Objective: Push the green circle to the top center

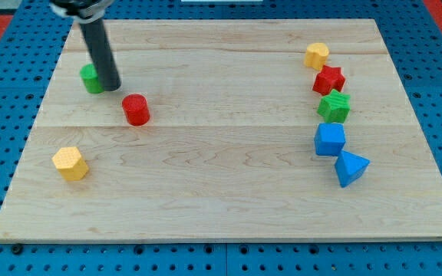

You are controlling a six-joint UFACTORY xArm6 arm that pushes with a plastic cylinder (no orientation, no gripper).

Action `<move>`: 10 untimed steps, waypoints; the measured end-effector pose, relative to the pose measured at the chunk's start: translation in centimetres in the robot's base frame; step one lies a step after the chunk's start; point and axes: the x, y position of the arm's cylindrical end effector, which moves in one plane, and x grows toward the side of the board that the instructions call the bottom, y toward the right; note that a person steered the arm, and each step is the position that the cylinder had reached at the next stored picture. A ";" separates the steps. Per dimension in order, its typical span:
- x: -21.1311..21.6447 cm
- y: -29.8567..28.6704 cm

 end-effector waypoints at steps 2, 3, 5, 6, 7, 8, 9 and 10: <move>1.7 -5.4; 0.2 -8.0; -6.5 -5.1; -6.9 -8.2; -10.1 -5.3; -10.7 5.1; -9.2 12.0; -5.1 12.7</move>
